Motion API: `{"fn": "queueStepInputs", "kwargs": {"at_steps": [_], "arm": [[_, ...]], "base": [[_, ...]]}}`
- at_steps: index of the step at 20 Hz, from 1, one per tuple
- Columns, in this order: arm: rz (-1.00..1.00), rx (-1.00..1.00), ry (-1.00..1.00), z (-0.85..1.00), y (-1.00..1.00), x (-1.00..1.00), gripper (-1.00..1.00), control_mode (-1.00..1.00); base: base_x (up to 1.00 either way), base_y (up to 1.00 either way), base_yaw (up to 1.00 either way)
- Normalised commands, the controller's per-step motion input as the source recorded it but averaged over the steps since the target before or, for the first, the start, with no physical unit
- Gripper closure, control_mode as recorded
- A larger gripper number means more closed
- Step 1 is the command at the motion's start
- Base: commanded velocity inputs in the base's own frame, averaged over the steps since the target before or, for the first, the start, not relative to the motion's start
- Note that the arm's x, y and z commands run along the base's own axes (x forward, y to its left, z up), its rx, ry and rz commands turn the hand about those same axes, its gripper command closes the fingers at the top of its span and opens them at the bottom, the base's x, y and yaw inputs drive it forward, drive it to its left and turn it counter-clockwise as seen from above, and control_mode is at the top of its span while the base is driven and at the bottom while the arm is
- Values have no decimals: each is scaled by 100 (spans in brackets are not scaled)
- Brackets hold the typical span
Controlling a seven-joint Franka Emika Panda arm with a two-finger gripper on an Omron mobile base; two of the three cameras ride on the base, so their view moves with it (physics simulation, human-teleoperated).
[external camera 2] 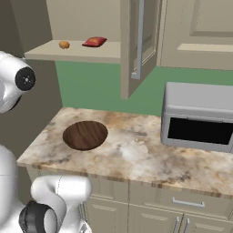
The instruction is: Open the cabinet. Pick the tangerine and orange from the cabinet and place them into the bowl. Then close the cabinet.
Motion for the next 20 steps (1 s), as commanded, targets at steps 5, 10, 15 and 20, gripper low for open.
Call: {"fn": "queueStepInputs", "kwargs": {"at_steps": [5,10,15,20], "arm": [[-6,3,-1,47,-43,-16,-100,-100],[-28,1,1,96,-99,-25,-100,-100],[-34,-13,18,46,-99,-1,-100,-100],[-24,-38,31,-30,-61,2,-100,-100]], "base": [[0,0,0],[0,0,0],[0,0,0],[0,0,0]]}}
